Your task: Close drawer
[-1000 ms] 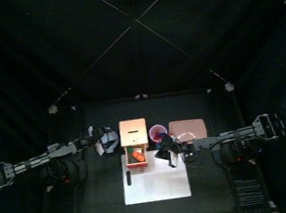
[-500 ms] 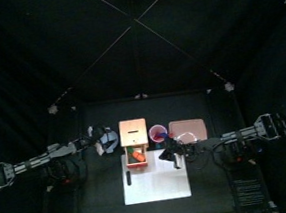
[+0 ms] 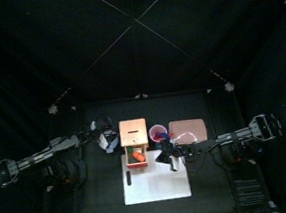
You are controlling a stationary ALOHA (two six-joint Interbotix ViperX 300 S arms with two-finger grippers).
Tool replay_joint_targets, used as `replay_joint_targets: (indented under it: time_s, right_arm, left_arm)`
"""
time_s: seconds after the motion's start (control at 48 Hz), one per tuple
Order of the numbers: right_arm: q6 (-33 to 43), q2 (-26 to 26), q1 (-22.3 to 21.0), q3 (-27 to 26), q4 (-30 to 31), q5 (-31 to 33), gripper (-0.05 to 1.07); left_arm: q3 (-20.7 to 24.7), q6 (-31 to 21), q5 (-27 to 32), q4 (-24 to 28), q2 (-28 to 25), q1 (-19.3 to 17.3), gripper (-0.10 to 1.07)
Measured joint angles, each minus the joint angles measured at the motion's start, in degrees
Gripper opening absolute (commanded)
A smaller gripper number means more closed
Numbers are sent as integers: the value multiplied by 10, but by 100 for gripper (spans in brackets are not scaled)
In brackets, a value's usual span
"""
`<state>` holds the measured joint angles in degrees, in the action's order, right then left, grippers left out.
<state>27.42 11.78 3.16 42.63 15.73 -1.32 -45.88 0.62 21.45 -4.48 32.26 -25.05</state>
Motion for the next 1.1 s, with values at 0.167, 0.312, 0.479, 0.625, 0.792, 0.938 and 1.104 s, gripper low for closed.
replay_joint_targets:
  time_s: [0.167, 0.312, 0.479, 0.625, 0.792, 0.938, 1.104]
  right_arm:
    - [-4, -40, 24, -23, 1, 3, 51]
    - [-3, -69, 38, -37, 1, 3, 51]
    - [1, -104, 50, -53, -3, 3, 51]
    - [1, -134, 63, -74, -8, 3, 51]
    - [2, -164, 73, -100, -22, 4, 51]
    - [2, -185, 74, -118, -53, 6, 51]
    - [1, -200, 76, -128, -65, 10, 51]
  left_arm:
    - [65, 3, 26, 11, -55, -2, 42]
    - [97, 3, 18, 39, -87, -1, 36]
    - [124, 4, 21, 63, -132, -12, 36]
    - [176, 8, 76, 78, -192, -39, 36]
    - [265, 28, 158, 129, -280, -54, 36]
    - [350, 54, 220, 160, -363, -55, 36]
    - [401, 96, 251, 162, -429, -55, 36]
